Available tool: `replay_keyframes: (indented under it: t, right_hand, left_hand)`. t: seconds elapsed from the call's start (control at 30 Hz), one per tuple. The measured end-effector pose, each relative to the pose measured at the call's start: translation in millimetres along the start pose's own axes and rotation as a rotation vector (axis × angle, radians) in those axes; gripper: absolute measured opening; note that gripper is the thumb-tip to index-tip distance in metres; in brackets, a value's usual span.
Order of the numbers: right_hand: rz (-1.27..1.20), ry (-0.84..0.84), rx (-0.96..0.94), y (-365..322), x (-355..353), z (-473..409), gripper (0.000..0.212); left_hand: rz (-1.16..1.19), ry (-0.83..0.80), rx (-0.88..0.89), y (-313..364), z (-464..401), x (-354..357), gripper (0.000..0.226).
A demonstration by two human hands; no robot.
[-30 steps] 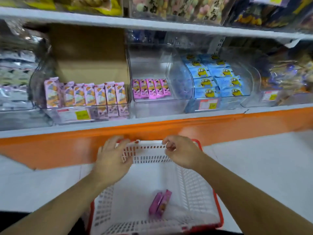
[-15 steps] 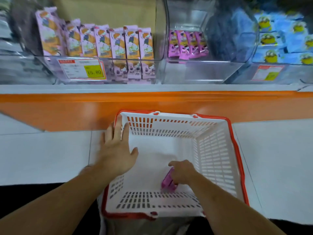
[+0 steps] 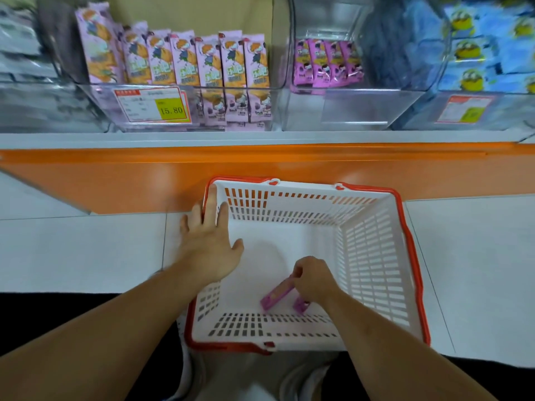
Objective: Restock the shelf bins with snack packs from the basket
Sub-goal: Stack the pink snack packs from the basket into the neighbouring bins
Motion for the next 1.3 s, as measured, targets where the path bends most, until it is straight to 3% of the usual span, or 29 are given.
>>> replay_keyframes:
  t: [0.1,0.23,0.37,0.5,0.63,0.77,0.87,0.93,1.0,1.1,1.17,1.23,1.3]
  right_hand:
    - [-0.096,0.027,0.053,-1,-9,6,0.007]
    - [-0.192,0.014,0.022,-28,-40,16,0.033]
    - [-0.194,-0.015,-0.119,-79,-96,21,0.022]
    - [-0.241,0.026,-0.258,-137,-173,48,0.021]
    - [-0.512,0.127,-0.333,-178,-248,91,0.015]
    - [-0.763,0.211,-0.388,-202,-295,125,0.012]
    - [-0.951,0.385,-0.428,-204,-323,137,0.012]
    - [-0.762,0.589,-0.504,-200,-348,142,0.026]
    - [-0.477,0.653,-0.638,-211,-361,148,0.049]
    - [-0.287,0.492,-0.751,-224,-349,149,0.087]
    - [-0.165,0.413,-0.770,-228,-339,146,0.113]
    - [-0.089,0.417,-0.771,-231,-338,141,0.118]
    - [-0.074,0.440,-0.769,-232,-342,137,0.110]
  left_hand:
    - [0.020,-0.010,0.006,0,1,-3,0.088]
    - [-0.008,-0.065,-0.003,-1,5,-9,0.089]
    - [-0.046,-0.017,0.081,20,20,-47,0.082]
    - [0.208,-0.281,0.244,60,45,-94,0.085]
    - [0.137,-0.094,0.427,90,69,-171,0.066]
    - [0.265,0.116,0.524,104,91,-243,0.048]
    - [0.541,0.048,0.467,102,90,-270,0.044]
    - [0.768,-0.098,0.401,103,84,-277,0.033]
    - [0.964,-0.224,0.356,106,80,-281,0.020]
    - [1.182,-0.383,0.309,113,82,-282,0.008]
    - [1.278,-0.443,0.310,119,84,-281,0.017]
    - [1.340,-0.516,0.326,129,86,-279,0.016]
    - [1.352,-0.533,0.322,135,83,-276,0.016]
Point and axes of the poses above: each hand's wrist, its own z-axis away from the middle knuckle, its own x-axis out of the palm, y = z × x, the point moved 10 cm from there along -z, towards the middle knuckle, and after that the axes turned 14 degrees about -x, right-handed, at the moved point
